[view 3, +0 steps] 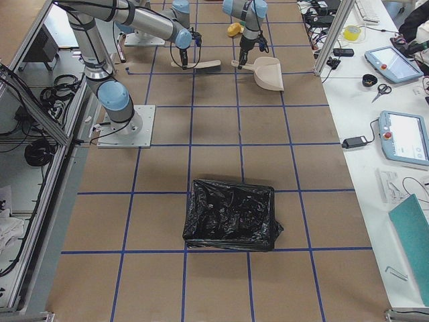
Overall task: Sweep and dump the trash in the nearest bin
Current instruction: 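Grasp the dustpan handle with the left gripper while the right gripper grasps the brush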
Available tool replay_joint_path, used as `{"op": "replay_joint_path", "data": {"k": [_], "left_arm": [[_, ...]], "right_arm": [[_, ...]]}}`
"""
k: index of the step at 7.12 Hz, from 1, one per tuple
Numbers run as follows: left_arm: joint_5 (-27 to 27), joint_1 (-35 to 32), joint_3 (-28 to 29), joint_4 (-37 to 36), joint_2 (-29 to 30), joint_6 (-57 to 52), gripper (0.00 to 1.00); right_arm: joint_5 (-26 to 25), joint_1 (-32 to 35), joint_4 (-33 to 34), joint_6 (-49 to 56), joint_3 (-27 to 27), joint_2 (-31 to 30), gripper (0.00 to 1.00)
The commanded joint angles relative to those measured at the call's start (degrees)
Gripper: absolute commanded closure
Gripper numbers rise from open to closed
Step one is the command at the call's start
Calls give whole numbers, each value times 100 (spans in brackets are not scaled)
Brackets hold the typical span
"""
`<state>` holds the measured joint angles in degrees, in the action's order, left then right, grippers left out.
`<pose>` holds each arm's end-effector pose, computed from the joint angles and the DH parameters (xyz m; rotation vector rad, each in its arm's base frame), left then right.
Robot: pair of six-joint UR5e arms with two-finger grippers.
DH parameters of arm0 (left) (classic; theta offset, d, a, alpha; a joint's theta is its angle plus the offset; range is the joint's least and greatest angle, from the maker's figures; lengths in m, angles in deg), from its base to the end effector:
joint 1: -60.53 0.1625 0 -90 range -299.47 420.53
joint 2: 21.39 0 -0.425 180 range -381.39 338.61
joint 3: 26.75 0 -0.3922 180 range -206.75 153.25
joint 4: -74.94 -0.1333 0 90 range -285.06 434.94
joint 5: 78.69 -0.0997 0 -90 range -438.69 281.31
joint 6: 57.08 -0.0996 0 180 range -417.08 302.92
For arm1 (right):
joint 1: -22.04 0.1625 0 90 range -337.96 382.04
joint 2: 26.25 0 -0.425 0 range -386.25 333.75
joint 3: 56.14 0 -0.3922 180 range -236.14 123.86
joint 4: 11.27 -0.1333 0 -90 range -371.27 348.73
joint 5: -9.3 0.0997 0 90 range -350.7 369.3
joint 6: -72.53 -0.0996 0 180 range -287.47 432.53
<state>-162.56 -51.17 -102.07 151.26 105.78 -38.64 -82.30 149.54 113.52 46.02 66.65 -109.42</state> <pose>-0.3935 -0.5995 0.2380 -0.0749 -3.0805 -0.2796 0.3736 -0.2725 0.2268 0.2960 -3.0577 -0.0871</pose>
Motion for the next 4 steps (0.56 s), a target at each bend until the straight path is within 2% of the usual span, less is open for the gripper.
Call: {"op": "replay_joint_path", "data": {"k": [1, 2, 4], "left_arm": [[-23, 60, 131, 15, -191, -164, 100], [-84, 174, 323, 41, -288, -644, 100], [-59, 1031, 527, 407, -612, -1916, 100]], "right_arm": [[2, 20, -16, -48, -19, 3, 86], [2, 20, -16, -65, -19, 3, 100], [-25, 20, -34, -74, -28, -6, 100]]}}
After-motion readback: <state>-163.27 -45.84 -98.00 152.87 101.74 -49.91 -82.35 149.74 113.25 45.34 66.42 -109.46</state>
